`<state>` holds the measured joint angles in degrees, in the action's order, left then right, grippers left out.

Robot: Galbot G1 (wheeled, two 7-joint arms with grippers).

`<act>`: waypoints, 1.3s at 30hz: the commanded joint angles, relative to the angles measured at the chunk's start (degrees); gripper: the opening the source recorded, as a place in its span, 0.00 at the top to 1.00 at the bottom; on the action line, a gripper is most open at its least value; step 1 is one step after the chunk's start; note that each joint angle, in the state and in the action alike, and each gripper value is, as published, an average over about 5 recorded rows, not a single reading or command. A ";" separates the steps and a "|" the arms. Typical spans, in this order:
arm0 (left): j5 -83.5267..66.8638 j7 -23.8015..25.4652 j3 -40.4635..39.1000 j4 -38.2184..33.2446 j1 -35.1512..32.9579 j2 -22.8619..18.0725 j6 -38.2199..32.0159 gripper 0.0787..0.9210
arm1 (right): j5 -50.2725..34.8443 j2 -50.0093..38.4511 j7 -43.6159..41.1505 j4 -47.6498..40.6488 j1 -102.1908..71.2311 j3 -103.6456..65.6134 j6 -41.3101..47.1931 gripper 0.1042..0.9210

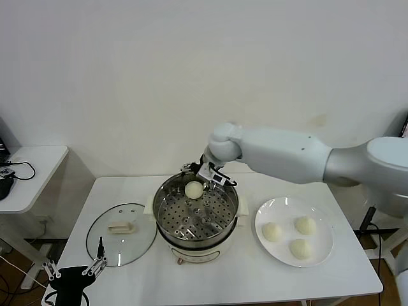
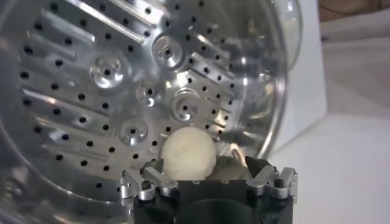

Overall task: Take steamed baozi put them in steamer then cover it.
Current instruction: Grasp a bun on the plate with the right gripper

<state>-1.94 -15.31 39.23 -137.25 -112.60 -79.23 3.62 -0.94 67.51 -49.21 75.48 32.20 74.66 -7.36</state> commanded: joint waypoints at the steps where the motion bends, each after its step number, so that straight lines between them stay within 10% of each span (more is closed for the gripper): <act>1: -0.33 0.12 0.03 0.15 0.43 0.78 0.25 0.12 | -14.91 -14.84 -5.68 14.52 7.92 -1.72 18.66 0.12; 17: -2.02 0.64 -0.25 1.31 2.72 3.14 1.57 0.12 | -7.60 -42.39 -6.17 24.71 2.60 1.80 27.34 0.12; 39: -2.47 0.99 1.74 1.83 3.34 1.35 3.08 0.12 | 4.82 -31.28 -5.74 7.63 -33.93 -21.16 24.15 0.12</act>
<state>-4.46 -14.36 40.69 -135.47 -109.25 -77.53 6.53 -0.27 33.27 -54.82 88.68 9.25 60.15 16.80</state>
